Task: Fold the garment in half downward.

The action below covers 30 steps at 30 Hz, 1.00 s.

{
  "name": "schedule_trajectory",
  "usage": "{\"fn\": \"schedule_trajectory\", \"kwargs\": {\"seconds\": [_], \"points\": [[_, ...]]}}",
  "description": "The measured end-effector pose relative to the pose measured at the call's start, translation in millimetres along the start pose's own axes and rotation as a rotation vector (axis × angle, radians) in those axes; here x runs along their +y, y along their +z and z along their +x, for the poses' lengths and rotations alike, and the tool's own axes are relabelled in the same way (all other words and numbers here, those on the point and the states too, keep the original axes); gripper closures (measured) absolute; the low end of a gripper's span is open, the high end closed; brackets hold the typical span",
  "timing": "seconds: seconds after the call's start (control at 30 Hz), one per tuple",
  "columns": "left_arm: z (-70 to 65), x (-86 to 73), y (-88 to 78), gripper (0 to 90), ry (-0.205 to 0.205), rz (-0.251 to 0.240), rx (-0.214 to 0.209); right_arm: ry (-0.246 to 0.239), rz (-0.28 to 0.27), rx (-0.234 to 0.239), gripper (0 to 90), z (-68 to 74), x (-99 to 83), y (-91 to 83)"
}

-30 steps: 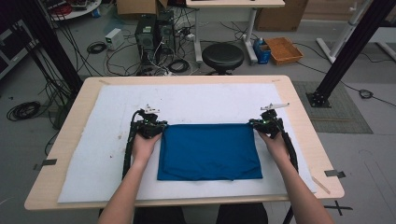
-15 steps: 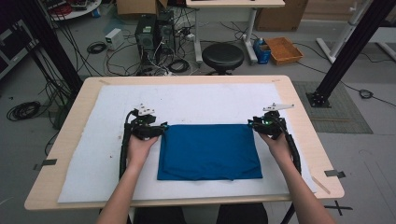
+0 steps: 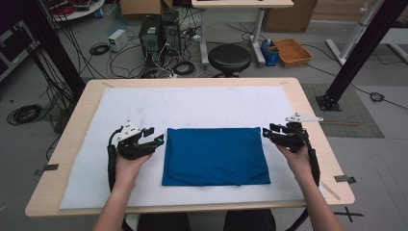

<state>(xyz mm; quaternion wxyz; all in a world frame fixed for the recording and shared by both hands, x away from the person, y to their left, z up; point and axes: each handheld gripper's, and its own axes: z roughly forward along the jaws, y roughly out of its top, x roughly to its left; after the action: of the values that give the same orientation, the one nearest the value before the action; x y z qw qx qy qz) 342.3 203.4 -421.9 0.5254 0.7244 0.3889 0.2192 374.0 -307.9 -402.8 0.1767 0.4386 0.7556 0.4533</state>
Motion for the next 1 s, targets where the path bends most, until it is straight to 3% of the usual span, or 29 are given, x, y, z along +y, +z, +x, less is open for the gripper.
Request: {"fn": "schedule_trajectory", "kwargs": {"seconds": [0.1, 0.23, 0.4, 0.6, 1.0], "points": [[-2.3, 8.0, -4.3, 44.3, 0.008, 0.005, 0.0, 0.022, -0.015, 0.005, 54.4, -0.6, -2.6, -6.5], [1.6, 17.9, -3.8, 37.7, -0.036, 0.01, -0.027, 0.028, -0.01, -0.002, 45.1, -2.6, -4.6, -12.5], [-0.5, 22.4, -2.0, 31.8, 0.03, 0.044, -0.003, 0.028, -0.044, -0.015, 32.5, -3.7, -3.3, -21.1], [0.4, 22.1, -4.1, 29.5, -0.001, 0.046, -0.036, 0.021, -0.061, -0.013, 23.9, -2.5, -0.2, -20.5], [-5.3, 25.4, -2.1, 29.5, 0.03, 0.048, -0.035, -0.005, -0.055, 0.01, 21.9, 2.5, -0.1, -19.1]]}}
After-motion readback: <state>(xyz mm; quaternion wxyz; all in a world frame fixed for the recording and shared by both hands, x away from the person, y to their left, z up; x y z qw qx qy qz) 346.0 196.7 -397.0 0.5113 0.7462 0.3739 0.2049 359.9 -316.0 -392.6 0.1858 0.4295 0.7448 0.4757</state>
